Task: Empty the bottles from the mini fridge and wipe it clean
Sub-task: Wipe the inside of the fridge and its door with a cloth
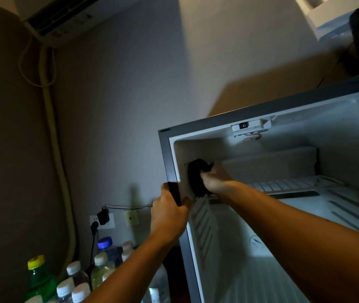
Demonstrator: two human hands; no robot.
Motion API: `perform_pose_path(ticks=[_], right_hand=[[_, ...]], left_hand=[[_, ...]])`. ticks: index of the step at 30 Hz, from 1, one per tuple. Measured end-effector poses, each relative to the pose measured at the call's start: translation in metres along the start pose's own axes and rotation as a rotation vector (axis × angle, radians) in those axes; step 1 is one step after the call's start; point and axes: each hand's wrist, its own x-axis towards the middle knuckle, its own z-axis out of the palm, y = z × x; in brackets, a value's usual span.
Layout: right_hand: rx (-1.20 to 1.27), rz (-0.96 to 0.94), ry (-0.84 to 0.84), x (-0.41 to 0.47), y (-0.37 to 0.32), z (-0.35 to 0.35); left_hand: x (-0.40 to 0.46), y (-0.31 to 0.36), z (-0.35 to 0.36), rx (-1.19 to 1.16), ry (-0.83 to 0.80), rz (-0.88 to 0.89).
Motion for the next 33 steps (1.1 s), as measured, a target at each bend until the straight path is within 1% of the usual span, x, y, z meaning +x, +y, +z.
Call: perform_pose_path(ticks=[4,7,9,11,12,14,16,18,20,21,22,24,25,26,28,30,33], right_hand=[[-0.024,-0.099,0.016,0.0,-0.011,0.011],[0.05,-0.154,0.039,-0.015,-0.012,0.009],[0.177,-0.241,-0.001,-0.035,-0.009,0.009],[0.234,-0.388,-0.02,-0.056,-0.009,0.011],[0.192,-0.48,0.0,-0.064,-0.008,0.014],[0.031,-0.643,0.039,-0.075,-0.006,0.019],[-0.045,-0.713,0.048,-0.076,-0.003,0.017],[0.007,-0.672,0.035,-0.071,0.001,0.009],[0.133,-0.558,0.024,-0.062,0.004,-0.002],[0.185,-0.476,0.044,-0.056,0.004,-0.005],[0.221,-0.371,0.1,-0.048,0.005,-0.008],[0.239,-0.1,0.268,-0.028,0.004,-0.009],[0.257,0.006,0.304,-0.019,0.002,-0.006],[0.287,0.068,0.289,-0.012,0.001,0.0],[0.319,0.089,0.22,-0.001,-0.004,0.017],[0.333,0.046,0.186,0.003,-0.012,0.024],[0.37,-0.029,0.145,0.007,-0.021,0.016]], left_hand=[[0.003,-0.003,-0.005,-0.087,-0.07,0.026],[0.003,-0.005,-0.008,-0.102,-0.059,0.052],[0.001,-0.004,-0.009,-0.117,-0.056,0.055],[0.0,-0.005,-0.008,-0.135,-0.059,0.061],[-0.001,-0.005,-0.008,-0.138,-0.057,0.071],[-0.002,-0.007,-0.007,-0.095,-0.031,0.112],[-0.004,-0.008,-0.008,-0.077,-0.02,0.136],[-0.005,-0.008,-0.008,-0.128,-0.042,0.106],[-0.004,-0.006,-0.008,-0.15,-0.058,0.081],[-0.003,-0.006,-0.007,-0.139,-0.061,0.081],[-0.001,-0.005,-0.007,-0.12,-0.062,0.079],[0.003,-0.003,-0.007,-0.08,-0.053,0.087],[0.006,-0.003,-0.008,-0.059,-0.045,0.095],[0.008,-0.002,-0.008,-0.035,-0.046,0.098],[0.012,-0.002,-0.009,-0.015,-0.061,0.101],[0.015,-0.005,-0.008,-0.018,-0.066,0.1],[0.017,-0.008,-0.008,-0.027,-0.079,0.104]])
